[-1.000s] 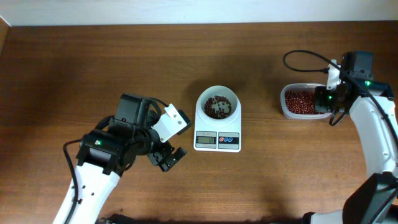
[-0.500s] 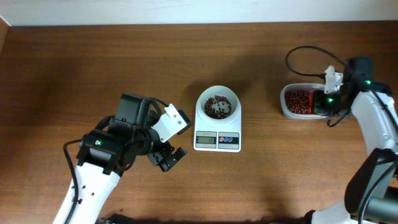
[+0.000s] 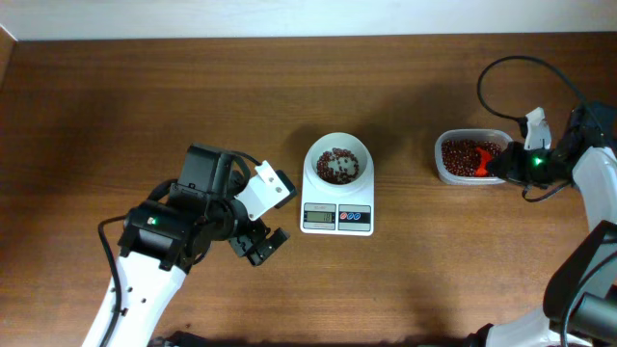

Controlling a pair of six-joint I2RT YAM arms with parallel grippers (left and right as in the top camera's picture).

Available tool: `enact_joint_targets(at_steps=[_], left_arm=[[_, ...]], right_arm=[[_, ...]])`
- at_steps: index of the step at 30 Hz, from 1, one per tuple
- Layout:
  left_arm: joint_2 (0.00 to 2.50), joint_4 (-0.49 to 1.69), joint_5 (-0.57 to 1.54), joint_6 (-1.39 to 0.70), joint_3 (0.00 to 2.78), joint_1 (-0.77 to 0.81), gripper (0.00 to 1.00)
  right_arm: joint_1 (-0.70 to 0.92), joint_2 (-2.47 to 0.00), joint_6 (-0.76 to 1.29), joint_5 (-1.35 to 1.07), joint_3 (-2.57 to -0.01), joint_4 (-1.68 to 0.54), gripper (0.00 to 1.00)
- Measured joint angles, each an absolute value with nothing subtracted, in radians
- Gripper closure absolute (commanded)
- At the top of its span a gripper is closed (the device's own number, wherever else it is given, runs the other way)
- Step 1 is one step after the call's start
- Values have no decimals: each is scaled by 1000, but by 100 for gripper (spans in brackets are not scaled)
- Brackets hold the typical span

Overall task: Scoop and weigh 50g on scale
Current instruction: 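Drag the scoop through the beans to refill it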

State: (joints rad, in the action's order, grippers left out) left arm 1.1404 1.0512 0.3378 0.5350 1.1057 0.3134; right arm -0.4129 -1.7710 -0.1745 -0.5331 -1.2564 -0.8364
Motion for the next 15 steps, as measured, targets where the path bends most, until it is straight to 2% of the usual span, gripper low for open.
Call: enact_joint_targets(at_steps=[9,15], left_arm=[[1140,1051,338,535,1106,313,1],[1140,1051,338,535,1106,313,1]], right_arm=[[-424,-1880,-193,-680,-1258,-837,96],[-497,-1892,-195,-744,-1258,-863,96]])
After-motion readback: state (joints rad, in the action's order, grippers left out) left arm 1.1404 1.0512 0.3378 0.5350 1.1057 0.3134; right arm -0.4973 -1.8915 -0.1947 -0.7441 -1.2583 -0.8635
